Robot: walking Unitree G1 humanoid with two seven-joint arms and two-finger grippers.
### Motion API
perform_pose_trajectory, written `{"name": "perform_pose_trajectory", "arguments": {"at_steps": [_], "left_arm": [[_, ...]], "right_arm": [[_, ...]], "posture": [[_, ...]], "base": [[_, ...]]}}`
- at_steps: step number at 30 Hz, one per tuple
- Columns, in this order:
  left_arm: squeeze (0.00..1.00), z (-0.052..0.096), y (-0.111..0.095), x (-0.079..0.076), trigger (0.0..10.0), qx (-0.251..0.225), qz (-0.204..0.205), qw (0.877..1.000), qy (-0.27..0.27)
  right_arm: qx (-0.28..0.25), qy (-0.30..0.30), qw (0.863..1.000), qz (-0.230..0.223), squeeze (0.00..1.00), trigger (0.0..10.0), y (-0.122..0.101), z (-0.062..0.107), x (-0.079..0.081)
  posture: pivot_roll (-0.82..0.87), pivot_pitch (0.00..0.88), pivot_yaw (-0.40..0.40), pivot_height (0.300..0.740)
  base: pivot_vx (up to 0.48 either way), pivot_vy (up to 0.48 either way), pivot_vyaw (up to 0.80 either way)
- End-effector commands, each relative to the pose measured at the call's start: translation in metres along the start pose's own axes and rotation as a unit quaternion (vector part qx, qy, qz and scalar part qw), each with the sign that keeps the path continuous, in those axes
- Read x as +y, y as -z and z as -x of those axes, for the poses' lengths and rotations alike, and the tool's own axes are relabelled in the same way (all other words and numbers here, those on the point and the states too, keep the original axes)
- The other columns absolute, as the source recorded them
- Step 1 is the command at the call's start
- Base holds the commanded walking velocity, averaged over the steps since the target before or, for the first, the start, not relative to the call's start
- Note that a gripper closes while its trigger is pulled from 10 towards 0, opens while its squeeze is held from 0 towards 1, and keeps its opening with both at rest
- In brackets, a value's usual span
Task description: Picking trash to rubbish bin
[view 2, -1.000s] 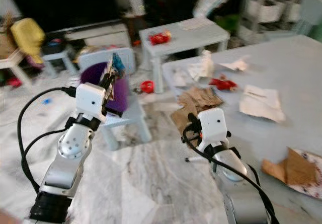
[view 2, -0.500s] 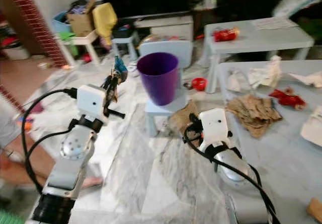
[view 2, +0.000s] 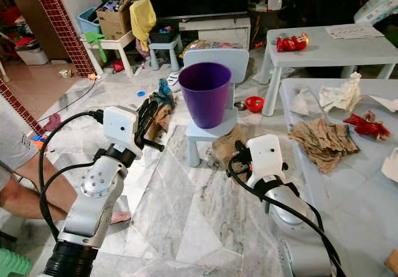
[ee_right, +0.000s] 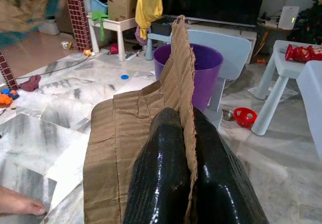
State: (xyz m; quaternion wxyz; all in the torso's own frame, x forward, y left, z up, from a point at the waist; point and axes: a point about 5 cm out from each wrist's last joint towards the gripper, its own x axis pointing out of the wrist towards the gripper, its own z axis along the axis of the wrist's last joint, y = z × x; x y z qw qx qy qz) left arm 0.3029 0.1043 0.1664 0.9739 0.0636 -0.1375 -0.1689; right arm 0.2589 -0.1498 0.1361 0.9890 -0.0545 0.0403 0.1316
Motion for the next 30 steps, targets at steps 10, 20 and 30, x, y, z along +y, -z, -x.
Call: {"name": "perform_pose_trajectory", "arguments": {"at_steps": [10,20,30], "left_arm": [[0.00,-0.002,-0.006,0.002,10.0,-0.004,-0.004,1.000,0.002],[0.00,-0.003,-0.007,0.002,10.0,-0.002,-0.007,1.000,0.006],[0.00,-0.010,-0.014,0.013,10.0,-0.015,-0.014,1.000,-0.005]], "right_arm": [[-0.009,-0.001,1.000,-0.002,0.00,10.0,-0.004,-0.001,0.000],[-0.092,0.065,0.994,0.000,0.00,10.0,-0.027,-0.007,-0.016],[-0.110,0.069,0.991,-0.012,0.00,10.0,-0.029,-0.022,-0.010]], "posture": [[-0.10,0.000,0.065,0.740],[-0.08,0.000,0.075,0.740],[-0.03,0.000,0.098,0.740]], "base": [[0.329,0.000,0.00],[0.330,0.000,0.00],[0.130,0.000,0.00]]}}
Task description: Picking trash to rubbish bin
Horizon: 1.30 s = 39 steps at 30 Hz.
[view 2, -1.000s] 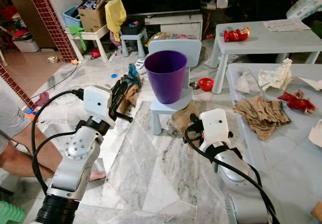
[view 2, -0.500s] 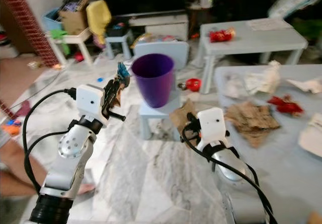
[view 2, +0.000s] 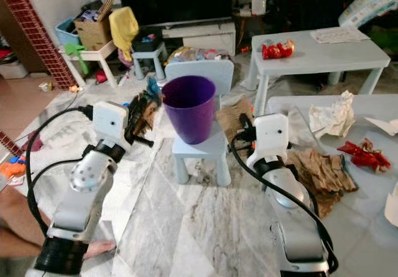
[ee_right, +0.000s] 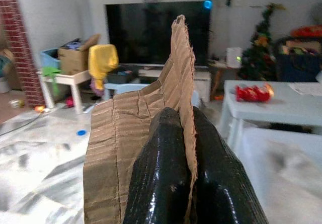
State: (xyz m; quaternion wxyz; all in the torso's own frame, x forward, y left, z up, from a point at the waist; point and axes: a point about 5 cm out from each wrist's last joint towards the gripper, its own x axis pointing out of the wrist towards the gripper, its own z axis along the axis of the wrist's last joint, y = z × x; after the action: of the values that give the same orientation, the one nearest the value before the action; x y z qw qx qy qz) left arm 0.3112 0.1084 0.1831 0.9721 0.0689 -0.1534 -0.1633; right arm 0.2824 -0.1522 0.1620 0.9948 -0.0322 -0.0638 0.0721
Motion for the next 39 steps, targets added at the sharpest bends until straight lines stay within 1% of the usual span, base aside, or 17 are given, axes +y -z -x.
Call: {"name": "perform_pose_trajectory", "arguments": {"at_steps": [1,6,10,11,12,13,20,22,24,25,27,29,31,32,34,39], "left_arm": [[0.00,0.000,-0.001,0.005,10.0,0.002,-0.002,1.000,-0.002],[0.00,-0.001,-0.001,0.009,10.0,0.007,0.002,1.000,-0.001],[0.00,-0.003,-0.002,0.014,10.0,0.010,-0.012,1.000,0.011],[0.00,-0.005,-0.004,0.021,10.0,0.013,-0.023,1.000,0.011],[0.00,-0.005,-0.004,0.021,10.0,0.013,-0.023,1.000,0.011],[0.00,-0.007,-0.007,0.026,10.0,0.012,-0.023,1.000,0.010],[0.00,-0.009,-0.008,0.027,10.0,0.013,-0.018,1.000,0.012],[0.00,-0.008,-0.009,0.025,10.0,0.013,-0.015,1.000,0.019],[0.00,-0.006,-0.007,0.011,10.0,0.013,0.008,0.999,0.043],[0.00,-0.006,-0.007,0.007,10.0,0.012,0.016,0.999,0.049],[0.00,-0.005,-0.006,0.005,10.0,0.012,0.020,0.998,0.051],[0.00,-0.006,-0.007,0.001,10.0,0.009,0.038,0.998,0.041],[0.00,-0.008,-0.007,0.000,10.0,0.006,0.063,0.998,0.014],[0.00,-0.008,-0.007,0.000,10.0,0.006,0.063,0.998,0.014],[0.00,-0.009,-0.007,0.002,10.0,0.007,0.075,0.997,-0.012],[0.00,-0.008,-0.006,0.002,10.0,0.008,0.080,0.996,-0.027]], "right_arm": [[-0.008,0.005,1.000,-0.002,0.00,10.0,-0.001,-0.004,0.002],[-0.014,0.006,1.000,-0.003,0.00,10.0,-0.001,-0.007,0.003],[-0.019,0.006,1.000,-0.003,0.00,10.0,-0.001,-0.011,0.003],[-0.024,0.009,1.000,-0.003,0.00,10.0,-0.002,-0.015,0.002],[-0.024,0.009,1.000,-0.003,0.00,10.0,-0.002,-0.015,0.002],[-0.030,0.012,0.999,-0.004,0.00,10.0,-0.002,-0.018,0.001],[-0.034,0.014,0.999,-0.005,0.00,10.0,-0.002,-0.020,0.002],[-0.036,0.015,0.999,-0.006,0.00,10.0,-0.002,-0.022,0.003],[-0.042,0.021,0.999,-0.005,0.00,10.0,-0.003,-0.024,0.002],[-0.044,0.024,0.999,-0.005,0.00,10.0,-0.003,-0.025,0.002],[-0.045,0.025,0.999,-0.005,0.00,10.0,-0.003,-0.025,0.001],[-0.044,0.026,0.999,-0.004,0.00,10.0,-0.003,-0.025,0.000],[-0.043,0.025,0.999,0.000,0.00,10.0,-0.002,-0.023,-0.001],[-0.043,0.025,0.999,0.000,0.00,10.0,-0.002,-0.023,-0.001],[-0.040,0.022,0.999,0.003,0.00,10.0,-0.002,-0.022,-0.002],[-0.040,0.013,0.999,0.009,0.00,10.0,-0.002,-0.022,-0.002]], "posture": [[-0.02,0.000,0.097,0.740],[-0.01,0.000,0.094,0.740],[0.01,0.000,0.093,0.740],[0.02,0.000,0.095,0.740],[0.02,0.000,0.095,0.740],[0.03,0.000,0.099,0.740],[0.03,0.000,0.100,0.740],[0.04,0.000,0.102,0.740],[0.03,0.000,0.102,0.740],[0.03,0.000,0.102,0.740],[0.03,0.000,0.102,0.740],[0.02,0.000,0.098,0.740],[0.01,0.000,0.083,0.740],[0.01,0.000,0.083,0.740],[0.01,0.000,0.072,0.740],[0.01,0.000,0.056,0.740]], "base": [[0.000,0.000,0.00],[0.000,0.000,0.00],[0.000,0.000,0.00],[0.000,0.000,0.00],[0.000,0.000,0.00],[0.000,0.000,0.00],[0.000,0.000,0.00],[0.000,0.000,0.00],[0.000,0.000,0.00],[0.000,0.000,0.00],[0.000,0.000,0.00],[0.000,0.000,0.00],[0.259,0.000,0.00],[0.270,0.000,0.00],[0.276,0.000,0.00],[0.340,0.000,0.00]]}}
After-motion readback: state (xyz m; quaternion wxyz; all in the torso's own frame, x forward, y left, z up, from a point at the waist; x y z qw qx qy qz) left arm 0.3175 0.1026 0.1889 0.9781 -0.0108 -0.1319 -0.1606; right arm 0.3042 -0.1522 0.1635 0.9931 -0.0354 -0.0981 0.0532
